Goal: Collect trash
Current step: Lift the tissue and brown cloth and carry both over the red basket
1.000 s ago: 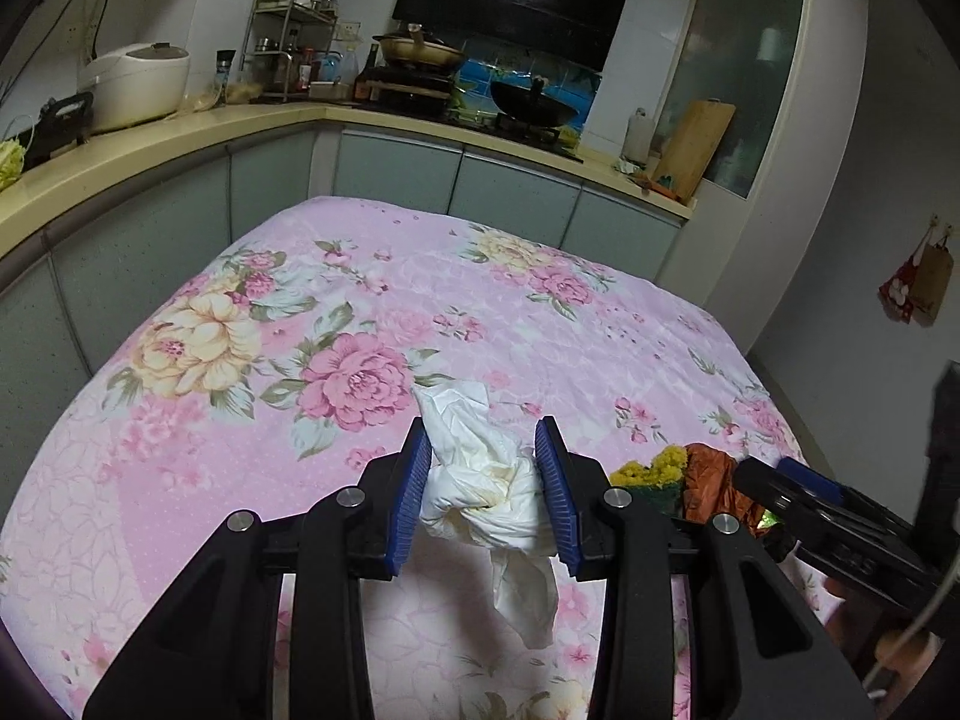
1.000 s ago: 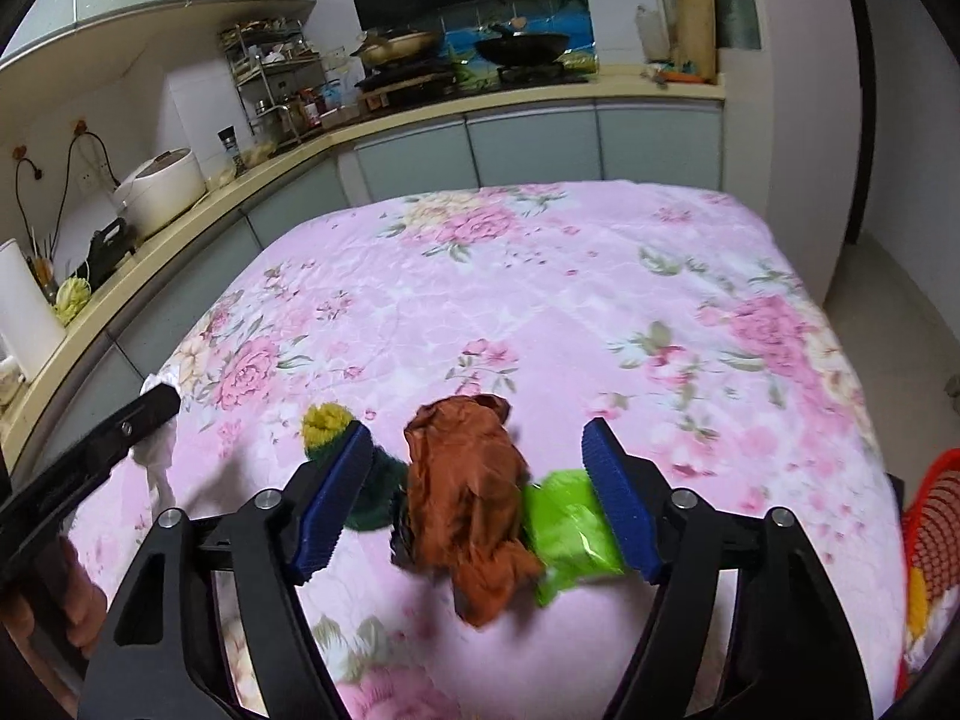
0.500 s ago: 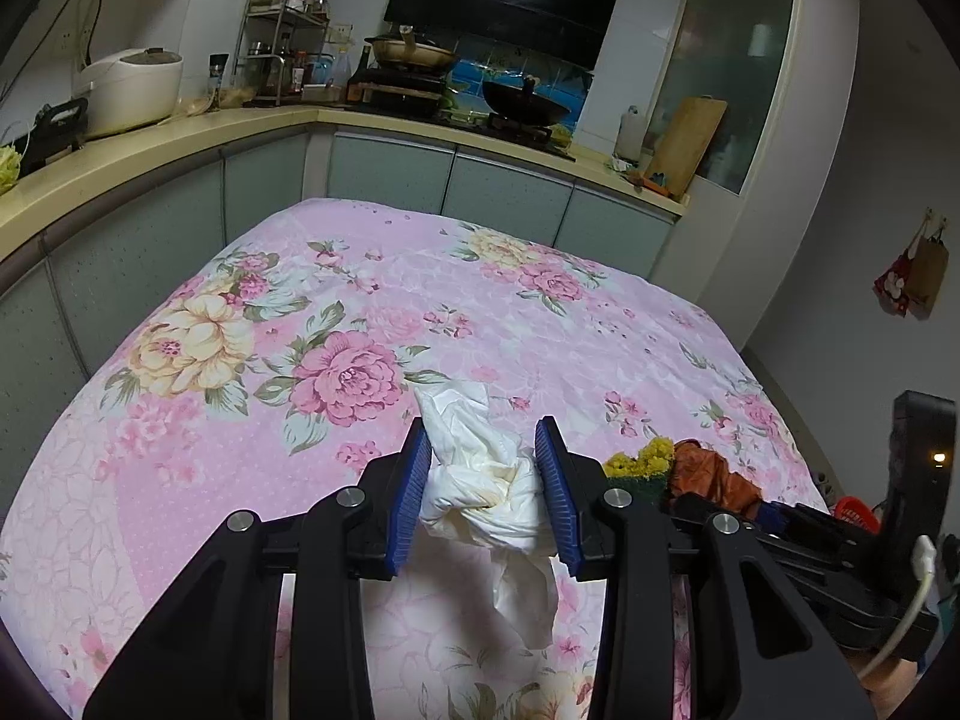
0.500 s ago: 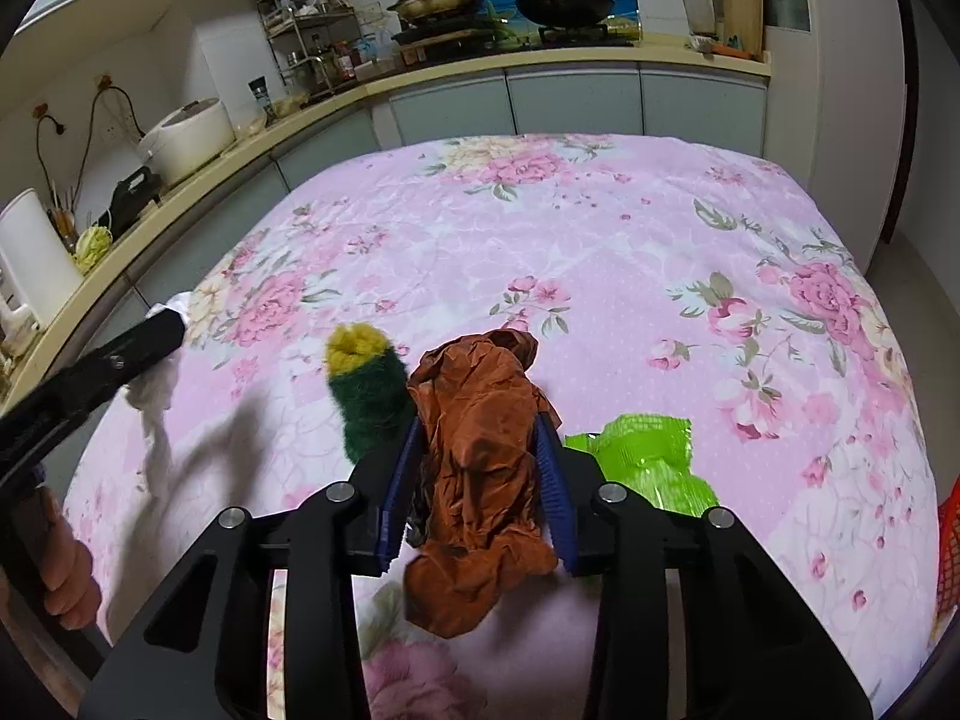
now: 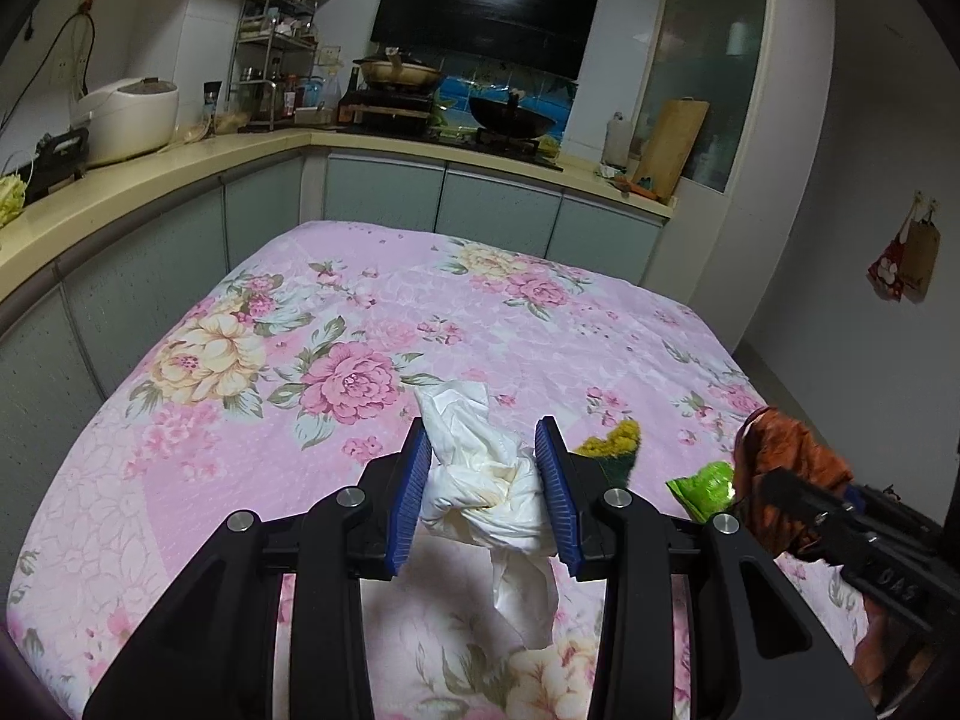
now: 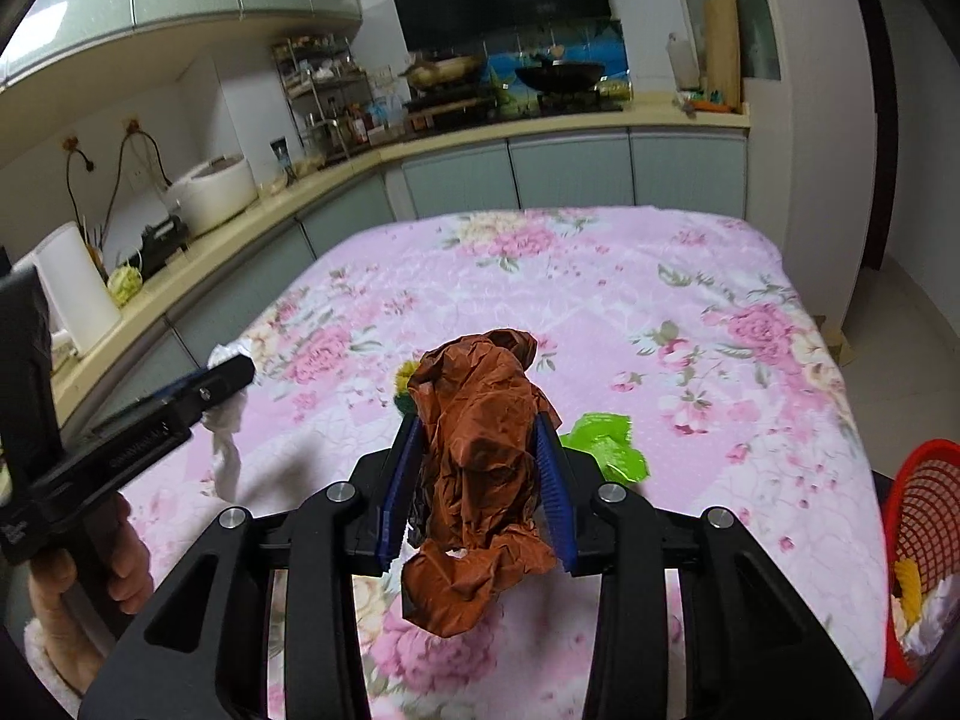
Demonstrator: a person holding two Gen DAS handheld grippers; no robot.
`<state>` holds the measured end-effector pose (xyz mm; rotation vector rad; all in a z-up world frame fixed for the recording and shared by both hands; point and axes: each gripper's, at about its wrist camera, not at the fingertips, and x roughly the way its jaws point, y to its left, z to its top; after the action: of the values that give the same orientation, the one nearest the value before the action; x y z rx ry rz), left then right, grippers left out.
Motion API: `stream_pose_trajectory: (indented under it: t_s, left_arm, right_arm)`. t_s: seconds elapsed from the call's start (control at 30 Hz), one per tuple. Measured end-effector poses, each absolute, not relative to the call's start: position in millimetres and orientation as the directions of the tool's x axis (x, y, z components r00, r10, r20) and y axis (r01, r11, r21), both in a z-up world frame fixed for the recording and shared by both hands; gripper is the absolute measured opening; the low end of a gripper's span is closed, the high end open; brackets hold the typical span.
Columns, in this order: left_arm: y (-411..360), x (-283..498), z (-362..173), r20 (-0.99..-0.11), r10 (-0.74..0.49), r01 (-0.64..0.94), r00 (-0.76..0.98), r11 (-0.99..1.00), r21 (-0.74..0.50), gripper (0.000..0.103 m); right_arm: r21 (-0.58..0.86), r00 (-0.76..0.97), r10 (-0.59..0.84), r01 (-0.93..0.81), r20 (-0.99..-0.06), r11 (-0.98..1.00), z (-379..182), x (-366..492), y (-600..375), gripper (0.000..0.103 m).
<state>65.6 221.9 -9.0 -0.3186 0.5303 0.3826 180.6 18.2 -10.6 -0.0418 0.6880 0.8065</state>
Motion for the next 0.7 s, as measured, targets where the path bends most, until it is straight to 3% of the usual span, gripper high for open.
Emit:
stream_pose_trajectory:
  t_s: [0.7]
  left_arm:
    - [160.9,48.7,30.3,-0.463,0.315,-0.389,0.828,0.919,-0.071,0.035]
  right_arm:
    - [0.227,0.604,0.654,-0.632,-0.455,0.741,33.7,153.7,-71.6,0.037]
